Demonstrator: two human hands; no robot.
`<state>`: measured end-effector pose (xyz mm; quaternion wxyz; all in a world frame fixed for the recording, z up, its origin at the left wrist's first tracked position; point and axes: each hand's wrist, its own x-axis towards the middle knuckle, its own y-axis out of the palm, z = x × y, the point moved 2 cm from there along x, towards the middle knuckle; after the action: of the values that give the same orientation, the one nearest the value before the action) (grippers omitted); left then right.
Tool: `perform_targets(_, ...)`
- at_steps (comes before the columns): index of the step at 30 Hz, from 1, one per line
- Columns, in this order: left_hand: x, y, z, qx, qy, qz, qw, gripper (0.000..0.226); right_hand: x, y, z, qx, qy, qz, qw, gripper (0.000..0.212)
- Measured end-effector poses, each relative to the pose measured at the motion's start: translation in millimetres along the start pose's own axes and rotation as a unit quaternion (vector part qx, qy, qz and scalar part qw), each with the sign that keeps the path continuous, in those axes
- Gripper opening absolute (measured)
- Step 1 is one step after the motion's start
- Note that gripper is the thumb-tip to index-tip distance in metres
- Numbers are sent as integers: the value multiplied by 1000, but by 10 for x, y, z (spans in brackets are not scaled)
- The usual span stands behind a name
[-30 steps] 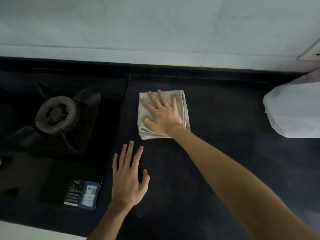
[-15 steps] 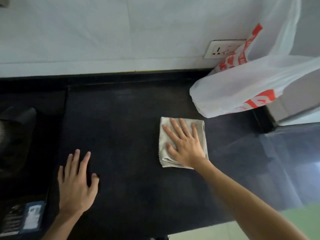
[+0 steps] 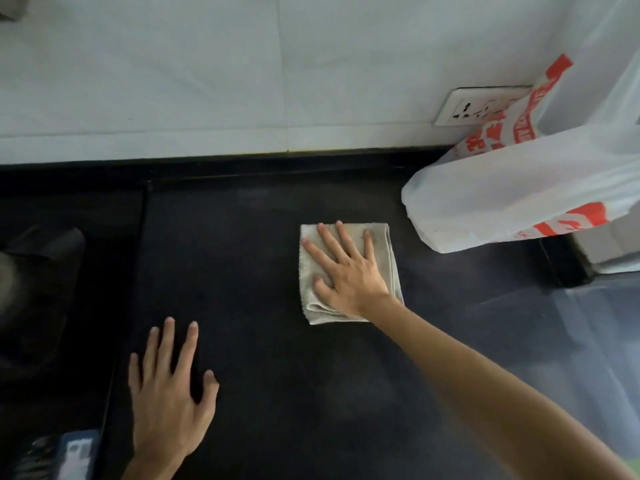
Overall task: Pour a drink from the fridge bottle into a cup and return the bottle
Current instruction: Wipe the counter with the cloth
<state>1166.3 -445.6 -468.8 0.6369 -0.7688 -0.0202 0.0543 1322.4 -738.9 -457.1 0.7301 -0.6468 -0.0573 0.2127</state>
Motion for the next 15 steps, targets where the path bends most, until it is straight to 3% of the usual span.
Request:
perform_targets(6, 19, -25, -14, -22, -1, -6, 1000, 77, 1275, -35, 1087, -24, -47, -3, 999, 70)
perform_targets(15, 10, -1, -3, -7, -7, 20, 1000, 80, 1260, 109, 1766, -26, -126, -12, 992, 69)
